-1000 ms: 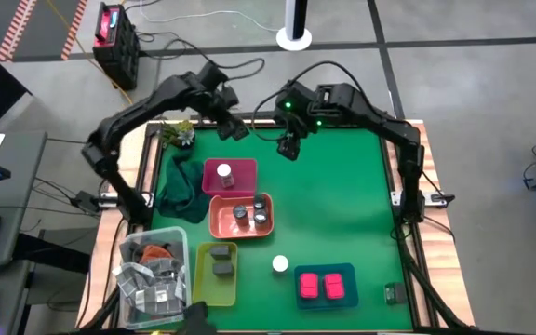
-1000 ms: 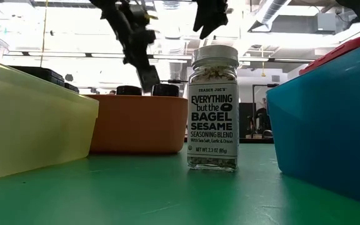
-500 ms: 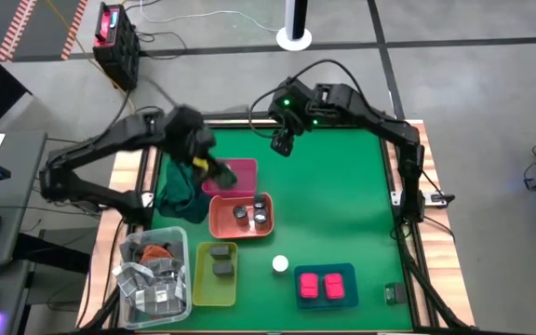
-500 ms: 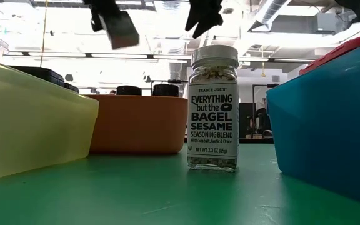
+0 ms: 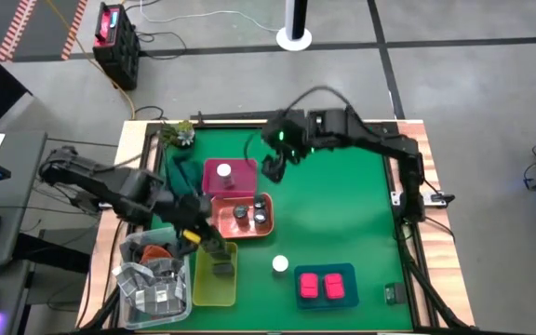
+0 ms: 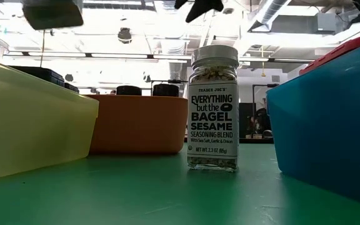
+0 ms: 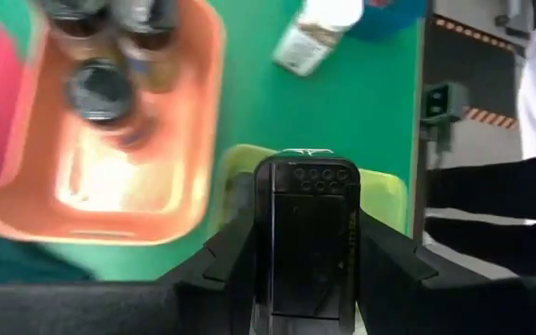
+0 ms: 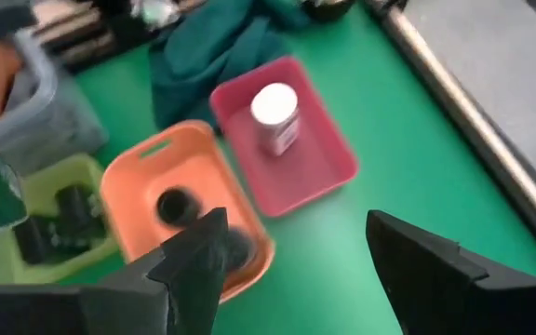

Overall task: Sort spices by type
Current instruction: Put the top green seasoning can into the yellow bin

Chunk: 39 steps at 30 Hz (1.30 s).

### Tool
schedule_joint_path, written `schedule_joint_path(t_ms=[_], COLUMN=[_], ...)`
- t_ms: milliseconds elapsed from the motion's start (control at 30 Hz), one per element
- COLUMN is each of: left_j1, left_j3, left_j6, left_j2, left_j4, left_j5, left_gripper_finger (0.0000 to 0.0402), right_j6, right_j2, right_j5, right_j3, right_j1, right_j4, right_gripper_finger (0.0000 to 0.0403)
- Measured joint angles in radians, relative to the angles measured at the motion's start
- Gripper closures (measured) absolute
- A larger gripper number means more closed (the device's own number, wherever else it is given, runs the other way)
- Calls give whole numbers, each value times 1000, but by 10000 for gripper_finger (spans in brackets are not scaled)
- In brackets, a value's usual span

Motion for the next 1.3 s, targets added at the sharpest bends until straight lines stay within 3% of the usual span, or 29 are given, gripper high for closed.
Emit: schedule_joint_path(t_ms=[233,500,833,1033,1300], left_j1=[-163,-243,-258,-258,-263], left_j3=[0,0,1,2,3], left_j6=[-100,-135,-113,-173,-190], left_j2=[89,238,389,459,462], left_j4=[85,109,153,151,120], left_j5=[-24,-51,-38,-112,-185], left_gripper_finger=[270,270,270,270,269], right_j6=[161,304,348,349,349], right_j2=[0,0,0,0,0], right_j5=[172,290,316,317,317], right_j3=[0,0,0,0,0], right_j1=[165,294,314,313,313], right_j4=[-118,-187,-208,-207,-206], right_gripper_finger=[120,120,120,120,120])
